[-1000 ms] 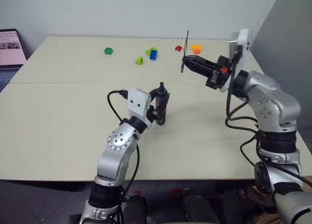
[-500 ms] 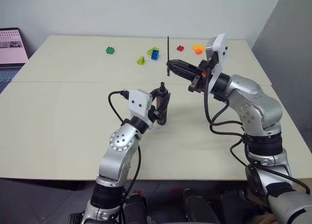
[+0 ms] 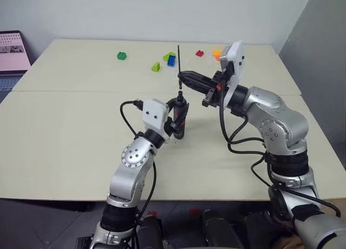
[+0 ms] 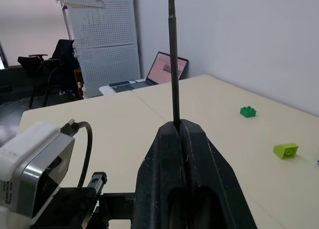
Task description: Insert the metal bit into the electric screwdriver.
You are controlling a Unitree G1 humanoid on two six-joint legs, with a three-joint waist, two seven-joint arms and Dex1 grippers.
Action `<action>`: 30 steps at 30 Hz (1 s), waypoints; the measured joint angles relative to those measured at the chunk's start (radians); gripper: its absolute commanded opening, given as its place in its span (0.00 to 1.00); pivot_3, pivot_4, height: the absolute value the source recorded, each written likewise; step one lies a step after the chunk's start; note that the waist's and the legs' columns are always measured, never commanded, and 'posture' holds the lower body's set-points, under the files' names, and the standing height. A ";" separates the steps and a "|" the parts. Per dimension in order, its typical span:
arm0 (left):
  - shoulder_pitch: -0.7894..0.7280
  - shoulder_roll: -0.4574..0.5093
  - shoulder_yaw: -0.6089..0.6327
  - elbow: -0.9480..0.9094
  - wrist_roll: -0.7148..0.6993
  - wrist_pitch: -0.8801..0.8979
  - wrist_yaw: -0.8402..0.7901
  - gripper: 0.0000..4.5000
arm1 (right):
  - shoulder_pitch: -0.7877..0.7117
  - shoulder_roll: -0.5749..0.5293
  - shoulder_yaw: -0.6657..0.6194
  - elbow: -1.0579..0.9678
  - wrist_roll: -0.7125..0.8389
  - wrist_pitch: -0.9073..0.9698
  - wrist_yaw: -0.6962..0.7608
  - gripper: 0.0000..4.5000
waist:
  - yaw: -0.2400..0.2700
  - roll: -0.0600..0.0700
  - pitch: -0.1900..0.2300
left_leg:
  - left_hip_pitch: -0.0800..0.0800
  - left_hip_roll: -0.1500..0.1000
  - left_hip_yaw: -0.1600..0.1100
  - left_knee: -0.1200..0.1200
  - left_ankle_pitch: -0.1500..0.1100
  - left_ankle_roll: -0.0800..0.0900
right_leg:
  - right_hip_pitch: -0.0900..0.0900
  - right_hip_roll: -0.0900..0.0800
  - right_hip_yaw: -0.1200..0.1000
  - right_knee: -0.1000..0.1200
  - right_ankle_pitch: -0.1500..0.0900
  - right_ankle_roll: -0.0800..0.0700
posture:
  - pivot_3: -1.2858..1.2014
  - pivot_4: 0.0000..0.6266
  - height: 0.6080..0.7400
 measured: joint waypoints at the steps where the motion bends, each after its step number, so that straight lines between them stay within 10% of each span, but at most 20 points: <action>1: 0.000 0.000 0.000 0.000 0.000 0.000 0.000 0.36 | 0.000 0.002 0.001 -0.003 0.000 0.002 -0.001 0.00 | 0.000 0.000 0.000 | 0.000 0.000 0.000 0.000 0.000 0.000 | 0.000 0.000 0.000 0.000 0.000 0.000 | 0.52 0.24 1.00; 30: 0.000 0.003 0.000 0.000 0.000 -0.003 -0.001 0.36 | 0.025 0.019 -0.001 -0.003 0.001 0.001 -0.005 0.00 | 0.000 0.000 0.000 | -0.001 0.000 0.000 -0.002 0.000 0.000 | -0.002 0.000 0.000 -0.001 0.000 0.000 | 0.52 0.24 1.00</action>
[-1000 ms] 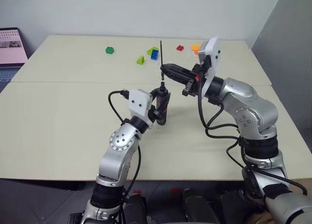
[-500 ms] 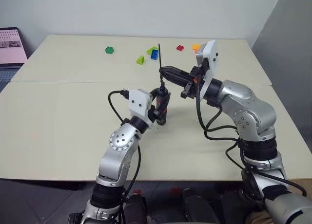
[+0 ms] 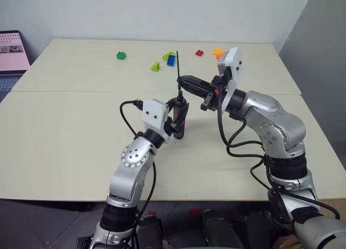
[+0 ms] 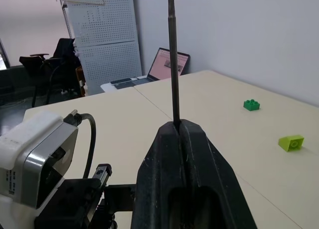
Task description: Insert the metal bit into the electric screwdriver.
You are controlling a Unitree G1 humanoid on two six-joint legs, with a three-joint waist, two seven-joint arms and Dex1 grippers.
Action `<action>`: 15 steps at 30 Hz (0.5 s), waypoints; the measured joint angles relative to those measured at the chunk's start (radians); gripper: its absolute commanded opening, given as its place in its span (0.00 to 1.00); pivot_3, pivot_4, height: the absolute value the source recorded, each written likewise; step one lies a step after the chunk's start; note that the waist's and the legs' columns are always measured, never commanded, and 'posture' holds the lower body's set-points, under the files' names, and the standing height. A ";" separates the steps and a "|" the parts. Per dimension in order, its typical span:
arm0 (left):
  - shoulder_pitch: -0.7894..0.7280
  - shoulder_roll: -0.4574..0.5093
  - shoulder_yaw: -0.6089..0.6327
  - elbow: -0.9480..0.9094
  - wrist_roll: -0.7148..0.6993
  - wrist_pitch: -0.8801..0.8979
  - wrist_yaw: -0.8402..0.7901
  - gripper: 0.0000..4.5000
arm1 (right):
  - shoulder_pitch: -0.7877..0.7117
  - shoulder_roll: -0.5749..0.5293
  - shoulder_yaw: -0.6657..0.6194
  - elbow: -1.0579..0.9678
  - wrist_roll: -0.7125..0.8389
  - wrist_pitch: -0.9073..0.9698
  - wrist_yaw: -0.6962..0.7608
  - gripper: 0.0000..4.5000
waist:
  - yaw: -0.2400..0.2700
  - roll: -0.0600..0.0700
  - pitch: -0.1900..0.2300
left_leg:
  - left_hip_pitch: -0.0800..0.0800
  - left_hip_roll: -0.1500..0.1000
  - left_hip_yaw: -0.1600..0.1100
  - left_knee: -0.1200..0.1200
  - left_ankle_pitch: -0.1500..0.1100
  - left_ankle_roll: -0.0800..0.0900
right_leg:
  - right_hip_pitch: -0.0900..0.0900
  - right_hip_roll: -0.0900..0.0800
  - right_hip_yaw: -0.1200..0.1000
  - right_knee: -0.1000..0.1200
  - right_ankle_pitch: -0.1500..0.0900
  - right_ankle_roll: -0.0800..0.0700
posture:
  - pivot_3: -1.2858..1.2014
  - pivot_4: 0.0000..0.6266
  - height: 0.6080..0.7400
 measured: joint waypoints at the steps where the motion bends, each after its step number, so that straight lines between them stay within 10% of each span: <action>1: 0.000 0.000 0.000 0.000 0.000 0.000 0.000 0.36 | -0.001 0.007 -0.001 0.000 0.006 0.000 0.000 0.00 | 0.000 0.000 0.000 | 0.000 0.000 0.000 0.000 0.000 0.000 | 0.000 0.000 0.000 0.000 0.000 0.000 | 0.52 0.24 1.00; 15: 0.000 0.001 0.000 0.000 0.000 -0.001 -0.001 0.36 | -0.011 0.007 -0.010 0.009 0.020 0.001 -0.018 0.00 | 0.000 0.000 0.000 | 0.000 0.000 0.000 0.000 0.000 0.000 | 0.000 0.000 0.000 0.000 0.000 0.000 | 0.52 0.24 1.00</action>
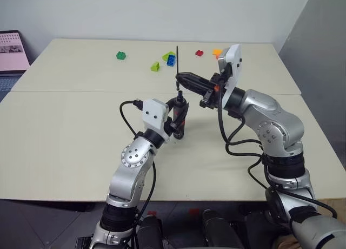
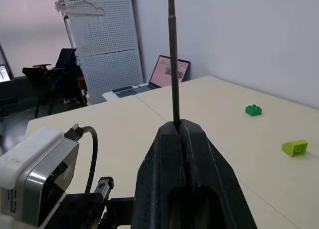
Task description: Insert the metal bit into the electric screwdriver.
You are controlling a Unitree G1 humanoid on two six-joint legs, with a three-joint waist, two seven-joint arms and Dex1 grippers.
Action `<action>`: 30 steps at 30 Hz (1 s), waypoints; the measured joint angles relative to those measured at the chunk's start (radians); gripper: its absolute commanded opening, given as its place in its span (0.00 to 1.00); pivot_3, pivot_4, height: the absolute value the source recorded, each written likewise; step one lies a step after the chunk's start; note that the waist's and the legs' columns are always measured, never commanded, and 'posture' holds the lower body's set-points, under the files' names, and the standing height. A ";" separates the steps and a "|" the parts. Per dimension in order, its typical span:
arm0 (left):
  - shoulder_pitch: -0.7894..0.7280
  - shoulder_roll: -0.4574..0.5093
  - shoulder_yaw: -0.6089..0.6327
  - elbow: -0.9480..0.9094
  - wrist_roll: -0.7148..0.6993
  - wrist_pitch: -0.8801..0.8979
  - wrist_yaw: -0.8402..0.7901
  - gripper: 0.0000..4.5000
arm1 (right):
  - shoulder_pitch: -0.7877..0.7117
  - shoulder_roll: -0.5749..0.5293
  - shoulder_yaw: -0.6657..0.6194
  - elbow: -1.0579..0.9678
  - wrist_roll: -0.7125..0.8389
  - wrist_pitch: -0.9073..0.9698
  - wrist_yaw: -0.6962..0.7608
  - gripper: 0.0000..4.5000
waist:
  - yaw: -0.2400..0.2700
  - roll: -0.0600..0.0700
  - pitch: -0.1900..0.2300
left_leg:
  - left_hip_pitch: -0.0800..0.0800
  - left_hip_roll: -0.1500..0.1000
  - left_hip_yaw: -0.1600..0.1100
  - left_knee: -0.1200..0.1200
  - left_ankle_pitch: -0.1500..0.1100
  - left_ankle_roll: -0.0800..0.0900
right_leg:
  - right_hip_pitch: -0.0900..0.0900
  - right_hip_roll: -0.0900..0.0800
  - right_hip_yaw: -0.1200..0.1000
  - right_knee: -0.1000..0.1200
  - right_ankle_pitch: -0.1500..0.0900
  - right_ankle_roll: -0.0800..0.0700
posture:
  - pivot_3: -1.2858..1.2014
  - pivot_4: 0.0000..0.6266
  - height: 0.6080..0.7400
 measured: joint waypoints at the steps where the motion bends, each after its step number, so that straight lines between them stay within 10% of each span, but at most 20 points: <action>1: 0.000 0.000 0.000 0.000 0.000 0.000 0.000 0.36 | 0.001 -0.001 0.000 0.001 -0.001 -0.001 0.000 0.00 | 0.000 0.000 0.000 | 0.000 0.000 0.000 0.000 0.000 0.000 | 0.000 0.000 0.000 0.000 0.000 0.000 | 0.52 0.24 1.00; 30: 0.004 0.002 0.000 -0.004 0.000 -0.001 0.000 0.36 | 0.015 -0.027 -0.009 0.009 0.021 0.015 0.017 0.00 | 0.000 0.000 0.000 | 0.000 0.000 0.000 0.000 0.000 0.000 | 0.000 0.000 0.000 0.000 0.000 0.000 | 0.52 0.24 1.00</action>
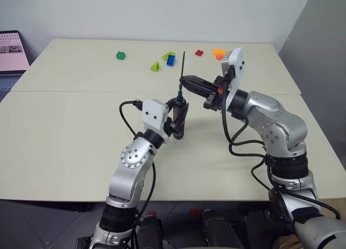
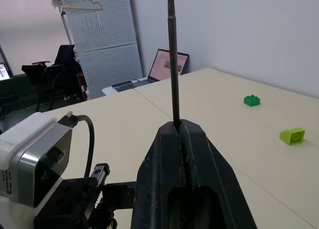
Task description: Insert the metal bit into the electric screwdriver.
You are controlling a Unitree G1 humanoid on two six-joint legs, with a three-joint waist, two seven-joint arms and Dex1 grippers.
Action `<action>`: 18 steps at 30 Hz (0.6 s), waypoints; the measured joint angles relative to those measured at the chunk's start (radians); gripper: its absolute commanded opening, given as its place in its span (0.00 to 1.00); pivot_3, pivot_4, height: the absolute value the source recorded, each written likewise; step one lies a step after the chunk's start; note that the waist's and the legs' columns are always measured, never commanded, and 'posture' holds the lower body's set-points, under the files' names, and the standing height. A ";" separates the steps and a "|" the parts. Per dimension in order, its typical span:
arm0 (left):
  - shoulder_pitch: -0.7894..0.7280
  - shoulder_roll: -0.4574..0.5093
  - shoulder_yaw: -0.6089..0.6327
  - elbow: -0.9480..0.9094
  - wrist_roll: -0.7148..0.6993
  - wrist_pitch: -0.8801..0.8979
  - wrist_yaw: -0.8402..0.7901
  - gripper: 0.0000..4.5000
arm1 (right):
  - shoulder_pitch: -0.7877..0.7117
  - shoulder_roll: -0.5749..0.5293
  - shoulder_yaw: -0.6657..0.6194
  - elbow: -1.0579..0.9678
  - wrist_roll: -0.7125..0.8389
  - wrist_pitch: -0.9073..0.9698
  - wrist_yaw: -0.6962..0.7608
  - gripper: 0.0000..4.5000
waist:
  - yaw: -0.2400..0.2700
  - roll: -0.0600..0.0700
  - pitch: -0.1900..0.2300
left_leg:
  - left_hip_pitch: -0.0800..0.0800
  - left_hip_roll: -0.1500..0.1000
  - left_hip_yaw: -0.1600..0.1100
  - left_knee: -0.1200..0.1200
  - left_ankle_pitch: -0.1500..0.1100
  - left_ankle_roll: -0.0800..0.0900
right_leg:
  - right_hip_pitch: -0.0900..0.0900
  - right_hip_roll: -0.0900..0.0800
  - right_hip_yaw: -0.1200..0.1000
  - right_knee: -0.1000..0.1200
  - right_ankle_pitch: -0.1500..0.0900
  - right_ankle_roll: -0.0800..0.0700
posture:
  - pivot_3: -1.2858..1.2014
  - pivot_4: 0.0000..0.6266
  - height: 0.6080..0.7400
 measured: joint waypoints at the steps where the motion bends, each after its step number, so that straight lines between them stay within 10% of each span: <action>1: 0.000 0.000 0.000 0.000 0.000 0.000 0.000 0.36 | 0.000 0.000 0.000 0.000 0.000 0.000 0.000 0.00 | 0.000 0.000 0.000 | 0.000 0.000 0.000 0.000 0.000 0.000 | 0.000 0.000 0.000 0.000 0.000 0.000 | 0.52 0.24 1.00; 18: 0.013 0.017 -0.018 -0.005 0.014 -0.029 -0.017 0.36 | -0.037 -0.048 0.023 -0.022 0.001 0.065 0.015 0.00 | 0.000 0.000 0.000 | 0.000 0.000 0.000 0.000 0.000 0.000 | 0.000 0.000 0.000 0.000 0.000 0.000 | 0.52 0.24 1.00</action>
